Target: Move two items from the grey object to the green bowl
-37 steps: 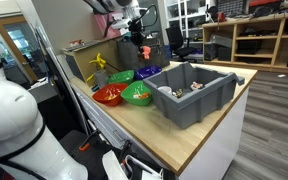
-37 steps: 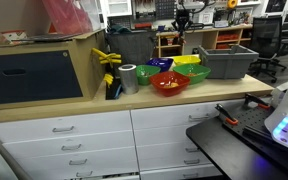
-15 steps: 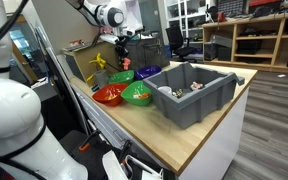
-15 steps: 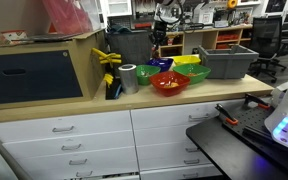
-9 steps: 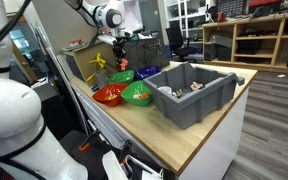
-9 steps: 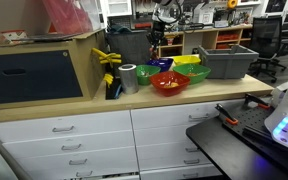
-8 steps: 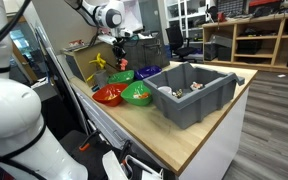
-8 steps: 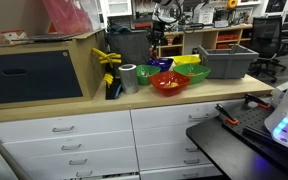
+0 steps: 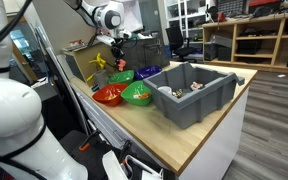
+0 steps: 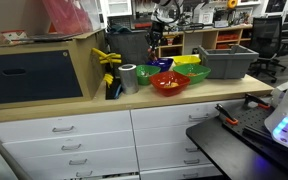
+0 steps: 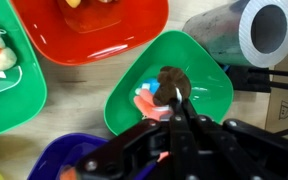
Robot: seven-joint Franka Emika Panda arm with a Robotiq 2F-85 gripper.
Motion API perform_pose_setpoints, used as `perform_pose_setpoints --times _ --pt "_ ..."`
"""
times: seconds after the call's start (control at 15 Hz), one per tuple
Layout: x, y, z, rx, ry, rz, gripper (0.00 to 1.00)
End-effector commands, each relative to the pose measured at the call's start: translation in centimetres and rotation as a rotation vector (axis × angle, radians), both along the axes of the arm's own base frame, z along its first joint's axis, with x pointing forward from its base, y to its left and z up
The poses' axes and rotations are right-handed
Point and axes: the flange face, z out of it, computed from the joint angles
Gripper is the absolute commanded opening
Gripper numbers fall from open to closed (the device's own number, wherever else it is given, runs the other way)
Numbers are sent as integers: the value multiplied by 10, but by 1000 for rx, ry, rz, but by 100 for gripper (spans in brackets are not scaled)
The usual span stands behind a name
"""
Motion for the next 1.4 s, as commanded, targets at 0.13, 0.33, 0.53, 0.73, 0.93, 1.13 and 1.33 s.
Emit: perform_pose_setpoints --times 0.13,0.33,0.53,0.73,0.93,1.13,1.33 --pt "3 21 0 57 -42 3 1" --pt "6 30 0 92 -68 2 1" --pt "9 36 -6 104 -94 7 1" --pt "16 37 -13 102 -118 2 1" --pt "20 37 -16 95 -124 -2 32" --pt "22 36 -16 93 -129 1 53" --pt "24 32 -6 87 -147 10 76"
